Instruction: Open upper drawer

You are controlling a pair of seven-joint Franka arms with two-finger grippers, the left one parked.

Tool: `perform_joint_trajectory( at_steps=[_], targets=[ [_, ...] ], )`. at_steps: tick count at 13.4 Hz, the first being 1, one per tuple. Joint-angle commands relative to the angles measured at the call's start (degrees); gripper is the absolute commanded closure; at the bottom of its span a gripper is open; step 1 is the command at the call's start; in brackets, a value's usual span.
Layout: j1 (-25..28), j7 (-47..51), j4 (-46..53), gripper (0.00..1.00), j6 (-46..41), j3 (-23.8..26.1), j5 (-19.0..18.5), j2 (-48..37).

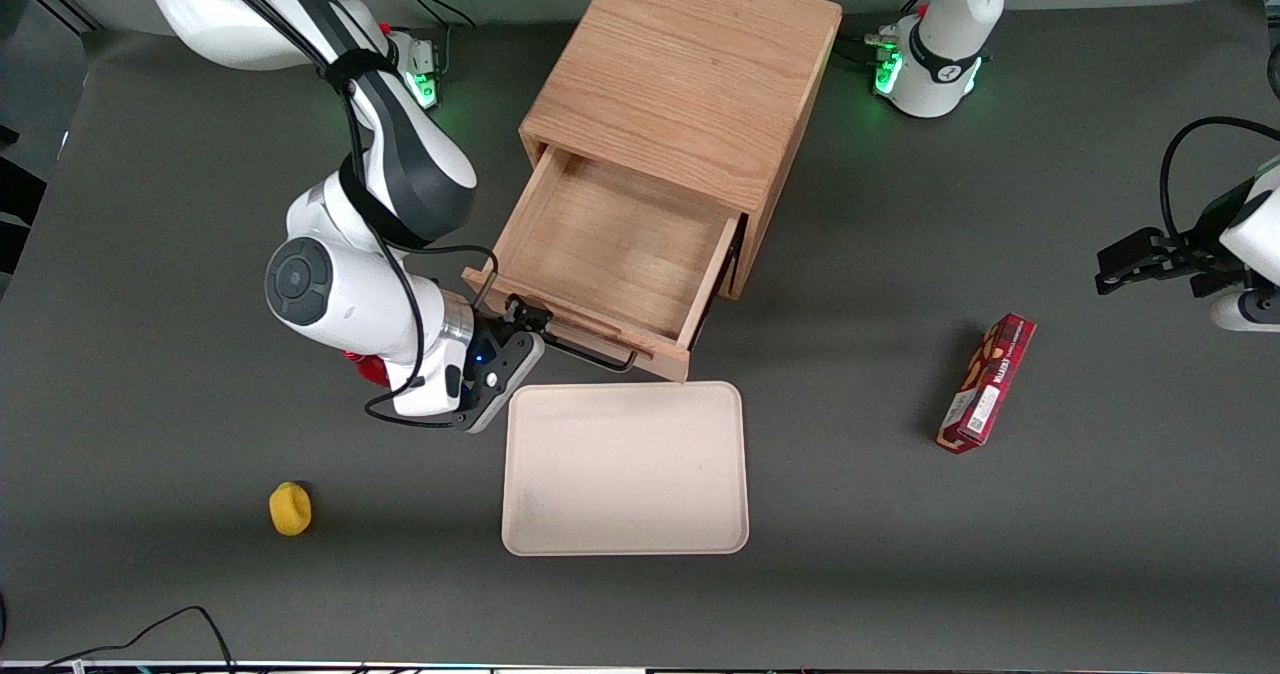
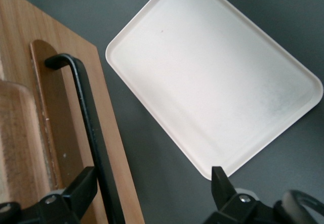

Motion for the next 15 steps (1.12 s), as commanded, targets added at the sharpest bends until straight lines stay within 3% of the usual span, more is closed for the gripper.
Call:
perform_joint_trajectory(
  at_steps=[1, 5, 10, 13, 15],
  targets=[
    [0.66, -1.54, 4.03, 0.0, 0.03, -1.1, 1.57, 2.79],
    [0.49, -1.54, 6.49, 0.0, -0.23, -1.27, 1.57, 4.55],
    [-4.33, -1.28, 8.43, 0.0, -4.79, -2.32, 7.28, 3.16],
    [-8.2, -0.58, 8.43, 0.0, -10.59, -4.34, 6.5, -3.33],
    [-9.96, 6.49, 5.9, 0.0, -15.06, -7.94, 3.27, -9.21]
  ],
)
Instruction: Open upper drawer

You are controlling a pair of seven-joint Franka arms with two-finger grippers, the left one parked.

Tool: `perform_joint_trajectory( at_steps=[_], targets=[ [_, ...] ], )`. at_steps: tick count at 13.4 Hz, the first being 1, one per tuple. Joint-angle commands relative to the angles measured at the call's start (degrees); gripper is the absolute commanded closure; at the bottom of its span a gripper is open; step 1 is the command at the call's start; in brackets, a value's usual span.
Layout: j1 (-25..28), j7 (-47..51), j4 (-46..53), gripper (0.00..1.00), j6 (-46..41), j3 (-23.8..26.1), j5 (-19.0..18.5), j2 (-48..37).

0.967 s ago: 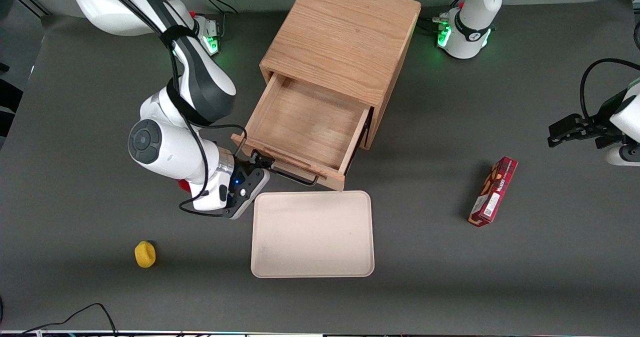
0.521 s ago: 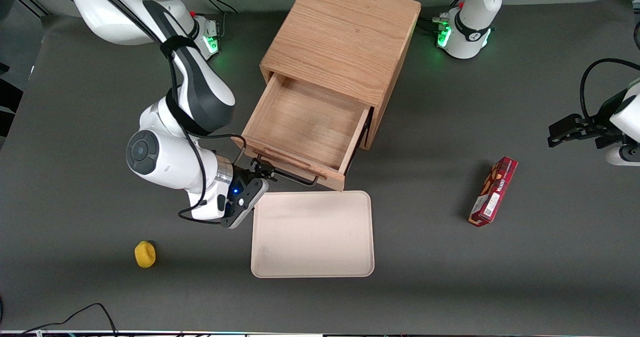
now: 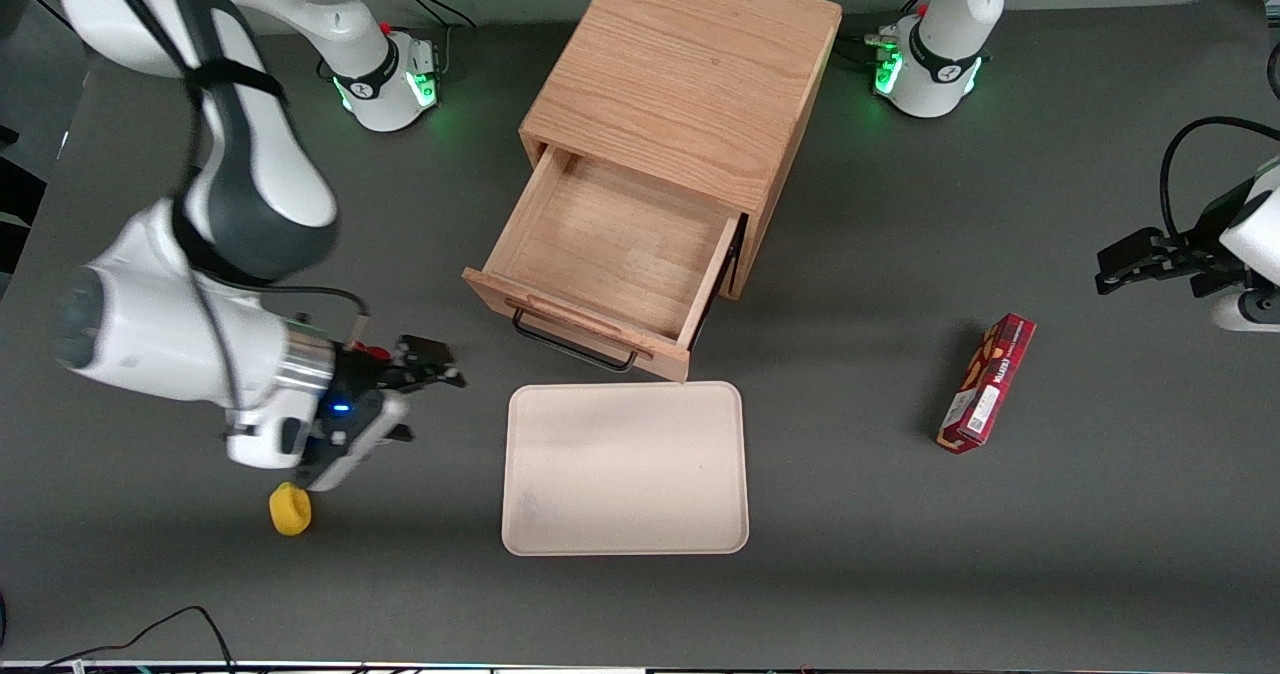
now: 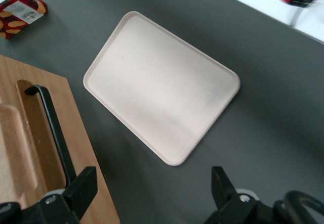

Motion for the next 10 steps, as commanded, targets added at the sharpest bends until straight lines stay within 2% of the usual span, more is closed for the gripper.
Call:
perform_joint_trajectory(
  at_steps=[1, 3, 4, 7, 10],
  targets=[
    [-2.34, 11.08, -4.56, 0.0, -5.68, -2.61, -5.75, -9.53],
    [-2.88, 24.87, -5.97, 0.0, -11.38, -2.26, -15.42, -14.63],
    [-3.84, 29.38, -6.42, 0.0, -14.63, -2.26, -18.07, -17.26],
    [-8.23, 30.39, -6.77, 0.0, -20.01, -2.17, -18.89, -20.97],
    [-9.03, 31.27, -12.38, 0.0, -19.85, -2.17, -18.63, -25.37]
  ],
)
